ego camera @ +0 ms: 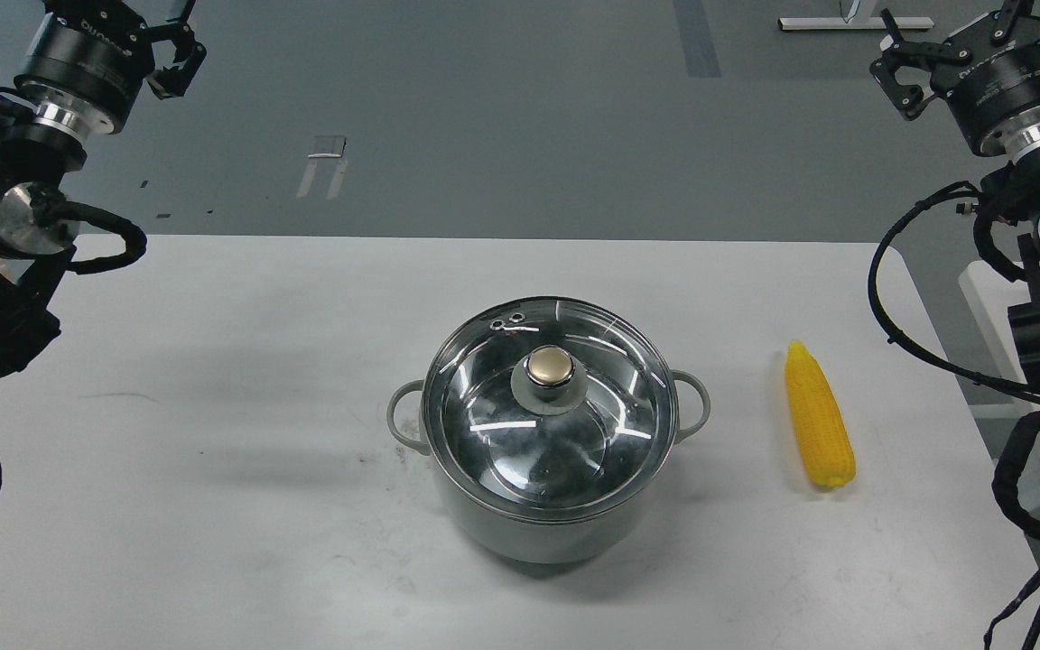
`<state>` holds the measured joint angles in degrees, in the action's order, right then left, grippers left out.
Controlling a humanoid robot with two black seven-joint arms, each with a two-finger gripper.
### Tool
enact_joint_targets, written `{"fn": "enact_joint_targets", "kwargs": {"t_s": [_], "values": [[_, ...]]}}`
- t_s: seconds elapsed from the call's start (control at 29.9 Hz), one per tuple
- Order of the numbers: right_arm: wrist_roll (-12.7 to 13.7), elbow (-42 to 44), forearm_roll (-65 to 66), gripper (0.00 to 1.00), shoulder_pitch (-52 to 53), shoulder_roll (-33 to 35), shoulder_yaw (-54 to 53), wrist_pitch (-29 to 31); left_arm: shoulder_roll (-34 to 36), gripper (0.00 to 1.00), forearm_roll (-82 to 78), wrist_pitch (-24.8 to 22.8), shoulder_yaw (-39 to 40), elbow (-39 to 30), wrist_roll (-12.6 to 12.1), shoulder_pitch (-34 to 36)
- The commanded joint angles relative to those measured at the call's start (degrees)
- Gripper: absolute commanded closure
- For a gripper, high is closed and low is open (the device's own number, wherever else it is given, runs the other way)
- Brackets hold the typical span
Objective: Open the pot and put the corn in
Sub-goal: 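Raise the left arm and swing the left gripper toward the pot lid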
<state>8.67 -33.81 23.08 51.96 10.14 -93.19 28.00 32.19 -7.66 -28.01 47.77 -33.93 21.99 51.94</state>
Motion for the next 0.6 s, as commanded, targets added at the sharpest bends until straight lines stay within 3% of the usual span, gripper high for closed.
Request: {"fn": "enact_joint_targets", "kwargs": {"t_s": [0.0,0.57], "values": [[0.38,-3.09,0.04,0.00,-1.68,0.05,2.21,0.00,1.21,0.02,0.10,0.01,0.04,0.00,0.07,0.70],[0.47,-3.36,0.04,0.00,-3.35,0.32,2.93,0.00,1.65,0.02,-0.69,0.01,-0.92,-0.26,0.50,0.09]]}}
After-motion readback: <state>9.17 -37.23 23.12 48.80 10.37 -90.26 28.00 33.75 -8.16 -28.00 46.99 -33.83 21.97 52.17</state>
